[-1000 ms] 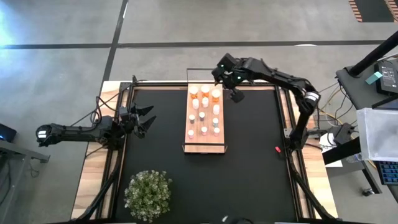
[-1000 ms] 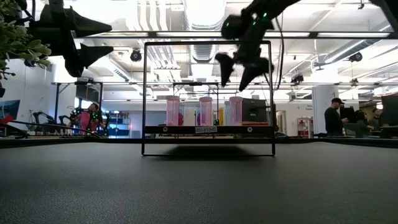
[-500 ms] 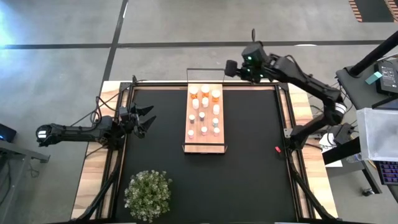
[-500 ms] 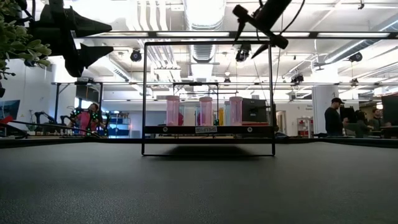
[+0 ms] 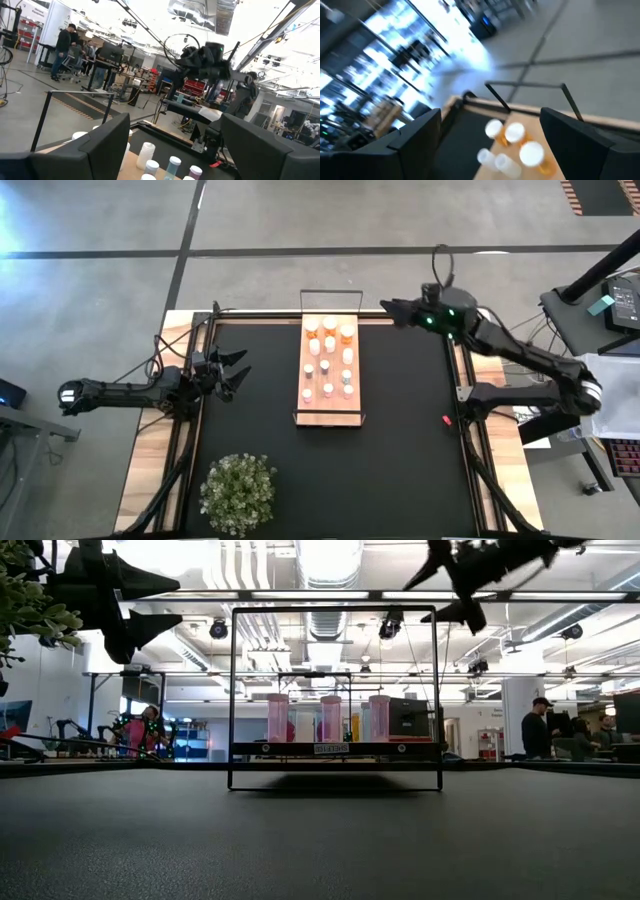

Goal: Pick and place medicine bottles onto shelf by color
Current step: Return to Home Position

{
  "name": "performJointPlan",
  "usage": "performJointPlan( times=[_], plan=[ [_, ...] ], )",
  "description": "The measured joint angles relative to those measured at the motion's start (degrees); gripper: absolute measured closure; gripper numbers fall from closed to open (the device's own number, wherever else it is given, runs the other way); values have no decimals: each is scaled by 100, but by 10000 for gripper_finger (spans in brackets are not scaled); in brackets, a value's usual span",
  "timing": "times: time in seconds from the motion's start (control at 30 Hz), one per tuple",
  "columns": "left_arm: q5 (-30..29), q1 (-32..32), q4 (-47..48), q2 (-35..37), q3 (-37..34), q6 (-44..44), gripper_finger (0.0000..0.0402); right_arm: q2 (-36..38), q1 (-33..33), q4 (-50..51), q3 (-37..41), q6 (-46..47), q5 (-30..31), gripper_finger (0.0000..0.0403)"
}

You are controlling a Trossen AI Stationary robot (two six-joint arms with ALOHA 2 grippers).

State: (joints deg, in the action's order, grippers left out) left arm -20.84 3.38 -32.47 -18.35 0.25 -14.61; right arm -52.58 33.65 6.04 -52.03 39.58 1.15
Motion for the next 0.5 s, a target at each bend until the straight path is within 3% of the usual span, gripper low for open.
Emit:
performJointPlan(
  times=[0.3, 0.5],
  plan=[
    [0, -2, 0, 0, -2, 2, 107, 1167, 64, -3277, 2488, -918, -9, 74],
    [0, -2, 0, 0, 0, 1, 107, 1317, 63, -5496, 3797, -994, -114, 74]
  ],
)
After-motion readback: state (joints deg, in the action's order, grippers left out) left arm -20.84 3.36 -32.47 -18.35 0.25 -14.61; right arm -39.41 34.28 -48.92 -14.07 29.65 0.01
